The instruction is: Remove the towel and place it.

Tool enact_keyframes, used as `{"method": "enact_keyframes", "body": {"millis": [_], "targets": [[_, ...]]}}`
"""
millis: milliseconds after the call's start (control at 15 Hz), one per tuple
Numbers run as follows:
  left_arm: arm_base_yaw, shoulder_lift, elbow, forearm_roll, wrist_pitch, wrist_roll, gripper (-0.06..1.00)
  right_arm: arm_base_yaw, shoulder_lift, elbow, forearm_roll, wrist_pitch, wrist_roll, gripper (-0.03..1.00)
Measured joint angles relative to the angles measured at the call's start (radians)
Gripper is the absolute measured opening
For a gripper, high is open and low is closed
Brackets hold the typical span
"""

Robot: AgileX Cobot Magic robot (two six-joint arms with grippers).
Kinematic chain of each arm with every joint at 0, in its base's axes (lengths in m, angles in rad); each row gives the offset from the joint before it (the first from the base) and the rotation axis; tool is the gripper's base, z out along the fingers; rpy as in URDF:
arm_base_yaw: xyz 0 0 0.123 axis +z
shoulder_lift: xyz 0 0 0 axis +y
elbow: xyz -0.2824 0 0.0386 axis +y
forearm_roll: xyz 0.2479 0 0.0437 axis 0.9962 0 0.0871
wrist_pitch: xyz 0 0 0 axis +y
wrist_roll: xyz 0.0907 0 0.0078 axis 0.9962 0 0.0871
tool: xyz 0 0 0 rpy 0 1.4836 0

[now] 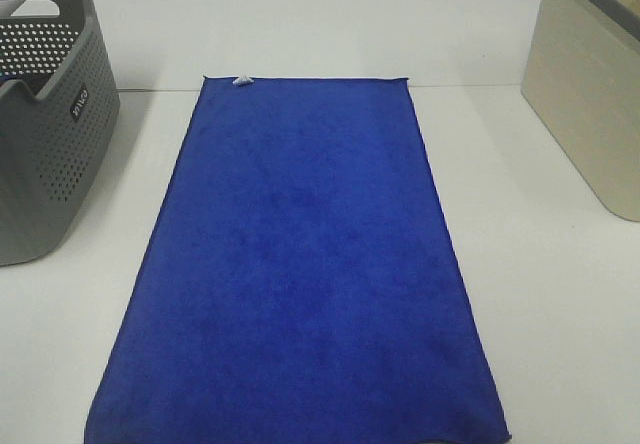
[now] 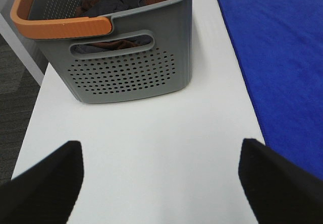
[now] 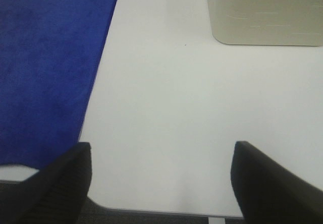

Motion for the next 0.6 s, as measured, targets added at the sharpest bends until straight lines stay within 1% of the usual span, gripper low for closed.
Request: {"method": "enact_keyframes", "body": {"millis": [600], "targets": [[0.000, 0.000, 0.000, -0.033, 0.000, -0.011, 0.79, 0.000, 0.000, 0.000, 0.001, 0.000, 0.000, 0.75]]}}
